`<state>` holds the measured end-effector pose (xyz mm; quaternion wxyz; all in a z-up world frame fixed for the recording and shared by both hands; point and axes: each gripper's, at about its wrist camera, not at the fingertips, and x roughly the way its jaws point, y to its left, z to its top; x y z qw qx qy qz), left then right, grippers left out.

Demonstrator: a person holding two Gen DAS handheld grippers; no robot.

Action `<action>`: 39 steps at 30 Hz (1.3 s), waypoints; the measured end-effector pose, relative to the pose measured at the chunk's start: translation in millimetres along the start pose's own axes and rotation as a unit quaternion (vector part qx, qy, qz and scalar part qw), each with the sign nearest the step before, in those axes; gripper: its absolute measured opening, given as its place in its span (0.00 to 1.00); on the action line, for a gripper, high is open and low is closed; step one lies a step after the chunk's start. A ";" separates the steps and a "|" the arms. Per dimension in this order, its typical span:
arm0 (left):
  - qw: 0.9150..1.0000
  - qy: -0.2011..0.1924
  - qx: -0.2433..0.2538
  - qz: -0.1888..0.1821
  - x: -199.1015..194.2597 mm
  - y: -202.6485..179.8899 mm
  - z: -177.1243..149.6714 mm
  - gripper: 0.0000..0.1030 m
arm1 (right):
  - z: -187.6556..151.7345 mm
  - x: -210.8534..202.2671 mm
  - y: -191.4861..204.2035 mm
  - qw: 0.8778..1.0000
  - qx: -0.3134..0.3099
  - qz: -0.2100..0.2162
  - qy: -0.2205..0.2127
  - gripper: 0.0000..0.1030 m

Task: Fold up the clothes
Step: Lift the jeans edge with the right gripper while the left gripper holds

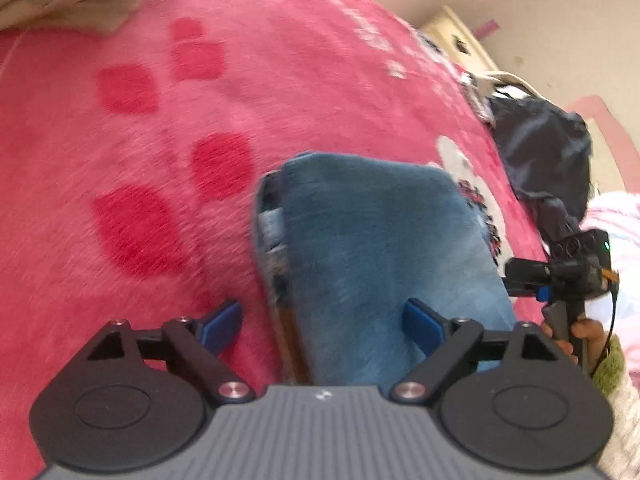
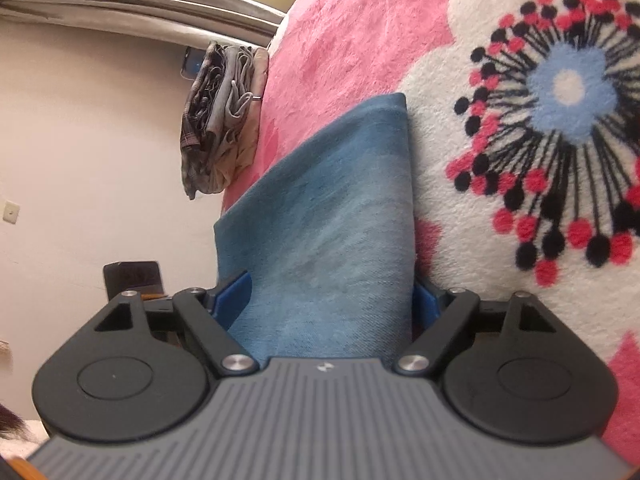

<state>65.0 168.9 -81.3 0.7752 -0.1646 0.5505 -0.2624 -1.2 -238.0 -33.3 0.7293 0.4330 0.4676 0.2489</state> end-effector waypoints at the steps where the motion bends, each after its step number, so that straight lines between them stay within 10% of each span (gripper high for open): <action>1: 1.000 0.000 0.009 -0.003 4.4 -3.6 1.9 0.87 | 0.3 2.2 -0.7 1.000 0.004 0.007 0.001 0.78; 7: 0.999 0.000 0.029 -0.026 15.9 -13.3 6.1 0.88 | -1.1 9.5 1.8 1.000 -0.007 0.023 0.008 0.75; 13: 0.998 0.026 0.025 -0.057 -0.4 1.2 -13.1 0.72 | -7.8 -2.2 -16.2 0.999 0.025 0.031 0.023 0.37; 20: 0.998 0.018 0.039 -0.054 20.8 -15.0 -4.5 0.89 | -0.9 20.4 -16.7 0.998 0.025 0.036 0.041 0.36; 24: 0.997 0.026 0.053 -0.054 10.5 -15.3 -11.8 0.69 | -8.8 9.8 -19.4 0.997 0.030 0.060 0.049 0.35; 39: 0.996 -0.008 0.064 0.064 1.0 -62.8 -19.9 0.53 | -25.6 14.5 8.8 0.999 -0.024 0.011 0.020 0.27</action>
